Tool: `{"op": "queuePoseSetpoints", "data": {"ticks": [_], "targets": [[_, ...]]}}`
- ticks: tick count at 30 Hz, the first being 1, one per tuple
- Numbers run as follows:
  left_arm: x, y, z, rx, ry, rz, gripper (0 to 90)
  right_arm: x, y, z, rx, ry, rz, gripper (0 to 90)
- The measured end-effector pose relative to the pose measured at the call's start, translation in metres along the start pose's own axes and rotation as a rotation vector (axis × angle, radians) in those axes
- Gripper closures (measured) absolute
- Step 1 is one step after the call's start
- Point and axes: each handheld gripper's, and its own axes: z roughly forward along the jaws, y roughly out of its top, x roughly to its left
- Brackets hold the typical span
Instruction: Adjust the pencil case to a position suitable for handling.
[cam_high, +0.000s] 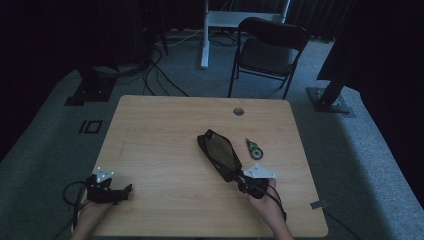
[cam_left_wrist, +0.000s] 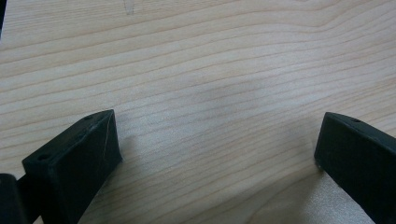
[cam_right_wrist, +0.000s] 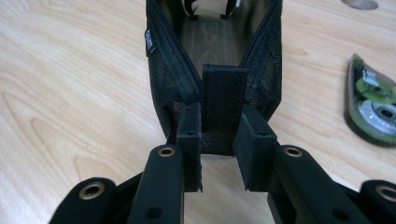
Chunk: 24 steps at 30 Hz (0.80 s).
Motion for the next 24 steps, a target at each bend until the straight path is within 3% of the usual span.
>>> {"op": "queuePoseSetpoints", "data": {"ticks": [24], "targets": [[0.0, 0.0, 0.0, 0.0, 0.0, 0.0, 0.2, 0.003, -0.03, -0.04, -0.005, -0.031, 0.027, 72.5]]}}
